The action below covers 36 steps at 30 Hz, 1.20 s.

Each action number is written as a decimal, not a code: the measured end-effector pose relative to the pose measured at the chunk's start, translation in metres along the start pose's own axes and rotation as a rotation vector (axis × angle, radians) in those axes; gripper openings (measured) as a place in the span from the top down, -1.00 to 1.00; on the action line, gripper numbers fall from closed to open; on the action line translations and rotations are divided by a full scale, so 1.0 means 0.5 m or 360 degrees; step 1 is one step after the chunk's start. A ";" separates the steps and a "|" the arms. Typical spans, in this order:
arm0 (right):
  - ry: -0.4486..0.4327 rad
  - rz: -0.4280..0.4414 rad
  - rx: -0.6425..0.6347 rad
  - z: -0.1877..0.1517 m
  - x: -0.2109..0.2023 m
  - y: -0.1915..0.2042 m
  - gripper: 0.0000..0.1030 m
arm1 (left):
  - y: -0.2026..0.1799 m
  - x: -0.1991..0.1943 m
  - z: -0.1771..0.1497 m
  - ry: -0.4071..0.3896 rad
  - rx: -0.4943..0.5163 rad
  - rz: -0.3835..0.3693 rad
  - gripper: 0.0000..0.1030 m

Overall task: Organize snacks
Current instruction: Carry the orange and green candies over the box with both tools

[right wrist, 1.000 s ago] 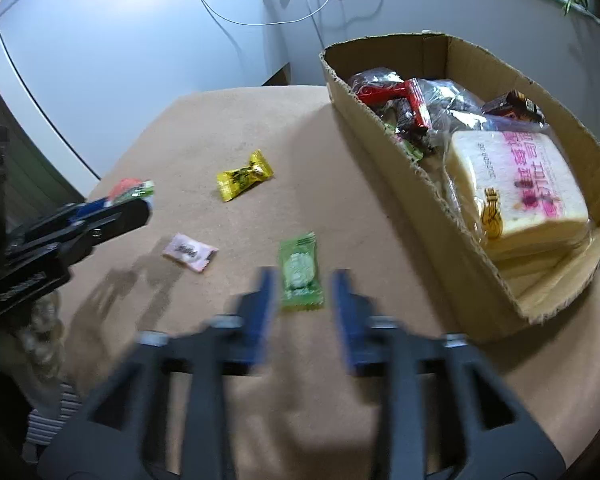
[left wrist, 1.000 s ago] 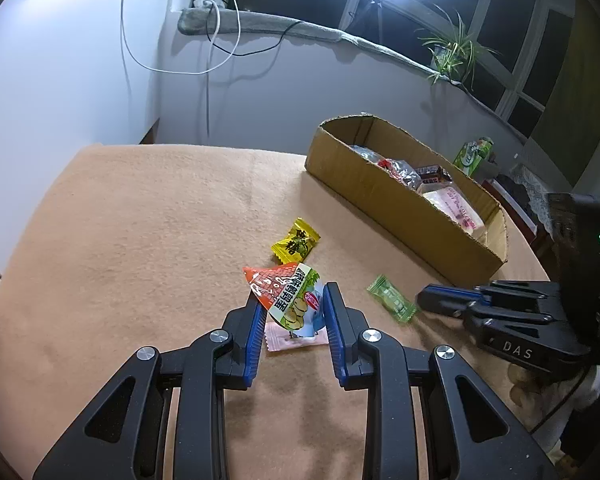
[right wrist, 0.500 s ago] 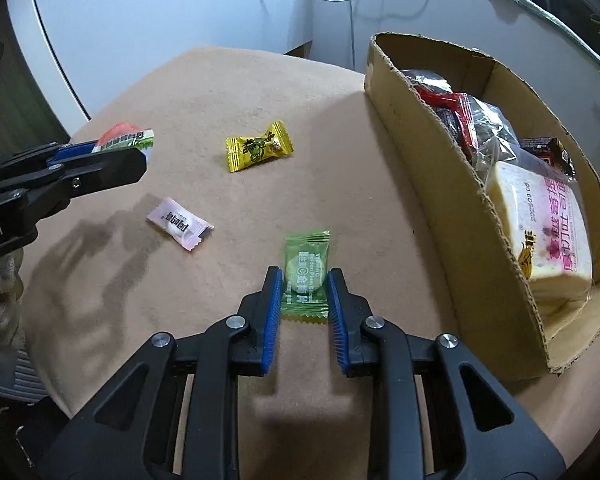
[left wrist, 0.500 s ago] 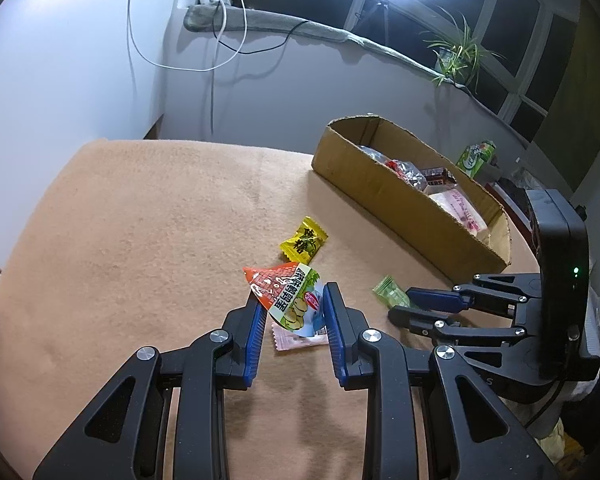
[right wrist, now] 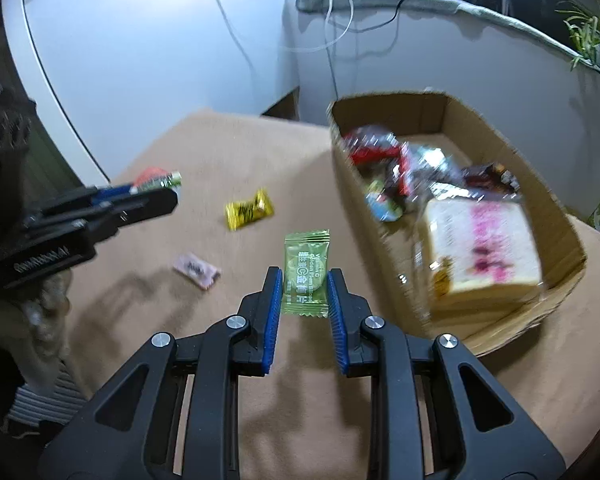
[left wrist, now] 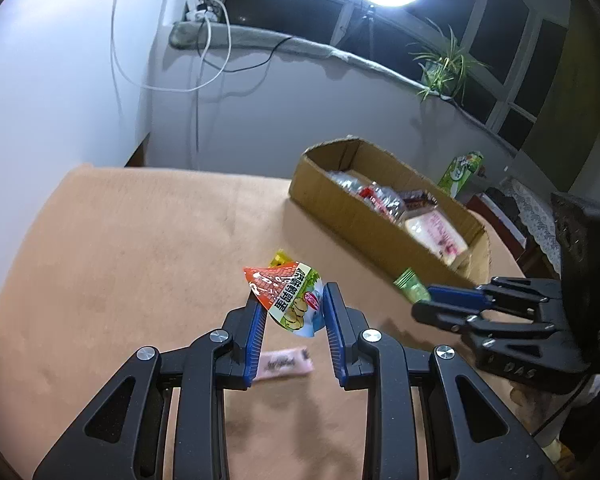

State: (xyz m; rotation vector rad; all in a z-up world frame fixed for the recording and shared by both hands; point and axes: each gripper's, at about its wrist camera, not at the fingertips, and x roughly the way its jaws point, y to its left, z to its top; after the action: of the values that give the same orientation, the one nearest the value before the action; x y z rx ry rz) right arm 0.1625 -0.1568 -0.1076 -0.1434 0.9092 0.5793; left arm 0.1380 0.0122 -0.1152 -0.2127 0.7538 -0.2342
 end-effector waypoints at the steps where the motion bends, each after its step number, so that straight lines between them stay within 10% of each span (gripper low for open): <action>1: -0.0019 -0.0005 0.0006 0.005 -0.011 -0.006 0.54 | -0.004 0.000 0.005 -0.0006 0.0003 -0.0006 0.48; 36: -0.0137 -0.0128 0.0175 0.217 0.018 -0.247 0.54 | -0.171 0.154 0.173 -0.0022 0.0232 -0.0140 0.48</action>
State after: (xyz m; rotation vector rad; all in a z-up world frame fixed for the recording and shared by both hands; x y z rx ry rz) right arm 0.3088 -0.2181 -0.0627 -0.0551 0.8455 0.4563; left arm 0.2411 -0.0820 -0.0801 -0.1090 0.7112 -0.3694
